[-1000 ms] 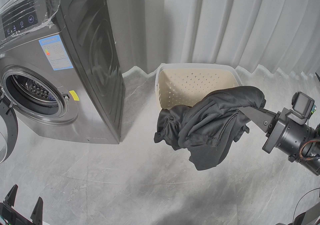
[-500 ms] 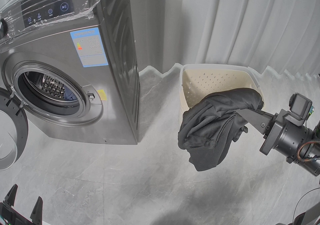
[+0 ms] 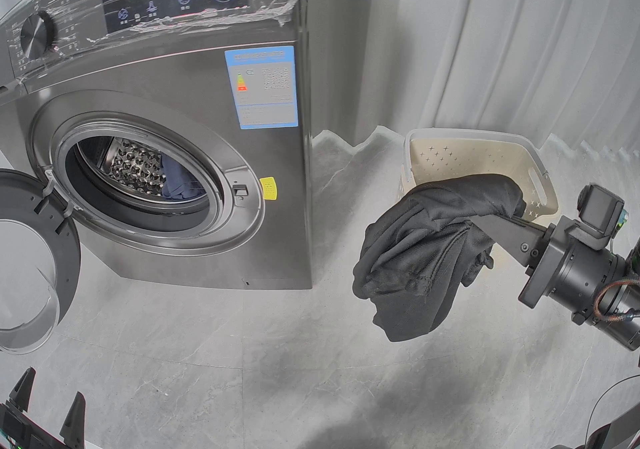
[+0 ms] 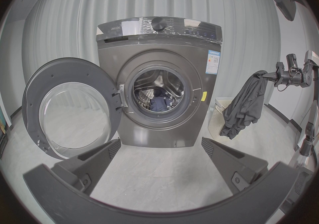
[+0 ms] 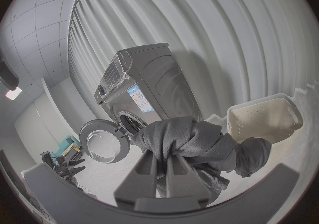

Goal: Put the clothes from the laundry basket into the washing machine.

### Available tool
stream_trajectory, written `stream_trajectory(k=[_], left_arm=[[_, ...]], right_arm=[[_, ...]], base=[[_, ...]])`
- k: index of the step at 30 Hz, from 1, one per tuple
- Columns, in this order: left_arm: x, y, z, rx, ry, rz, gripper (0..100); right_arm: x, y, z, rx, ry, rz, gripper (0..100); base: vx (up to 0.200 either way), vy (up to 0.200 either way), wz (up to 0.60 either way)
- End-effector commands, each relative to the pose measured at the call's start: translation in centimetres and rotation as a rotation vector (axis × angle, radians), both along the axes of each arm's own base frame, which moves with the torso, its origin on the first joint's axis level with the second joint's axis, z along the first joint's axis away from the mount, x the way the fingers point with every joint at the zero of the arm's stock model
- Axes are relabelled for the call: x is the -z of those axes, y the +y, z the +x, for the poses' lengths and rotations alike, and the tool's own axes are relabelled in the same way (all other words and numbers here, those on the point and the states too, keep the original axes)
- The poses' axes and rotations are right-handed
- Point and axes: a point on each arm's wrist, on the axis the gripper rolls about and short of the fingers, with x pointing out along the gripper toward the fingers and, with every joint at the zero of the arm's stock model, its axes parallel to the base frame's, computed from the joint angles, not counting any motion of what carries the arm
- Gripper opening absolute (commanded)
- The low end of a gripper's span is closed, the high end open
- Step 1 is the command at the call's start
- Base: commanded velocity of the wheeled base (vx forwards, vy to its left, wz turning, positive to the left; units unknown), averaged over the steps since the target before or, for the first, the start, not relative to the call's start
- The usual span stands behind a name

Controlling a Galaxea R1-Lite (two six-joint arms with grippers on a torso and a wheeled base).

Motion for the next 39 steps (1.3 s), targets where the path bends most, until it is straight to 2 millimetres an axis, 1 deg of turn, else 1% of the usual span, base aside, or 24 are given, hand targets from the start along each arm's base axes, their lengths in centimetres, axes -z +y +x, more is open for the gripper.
stream_trajectory(k=[1,6,18,24,39], left_arm=[[0.45,0.00,-0.03,-0.001,-0.003,0.001,100],[0.45,0.00,-0.03,-0.001,-0.003,0.001,100],[0.45,0.00,-0.03,-0.001,-0.003,-0.002,100],[0.46,0.00,-0.03,0.000,-0.002,0.000,100],[0.45,0.00,-0.02,0.000,-0.002,0.000,100]], right_arm=[[-0.06,0.01,0.00,-0.001,-0.003,0.000,0],[-0.03,0.04,0.02,-0.002,-0.001,0.000,0],[0.05,0.02,0.00,-0.002,0.002,-0.001,0],[0.05,0.02,0.00,-0.002,0.002,-0.001,0],[-0.11,-0.08,-0.07,-0.001,-0.004,0.003,0]], base=[[0.000,0.000,0.00],[0.000,0.000,0.00],[-0.200,0.000,0.00],[0.000,0.000,0.00],[0.000,0.200,0.00]])
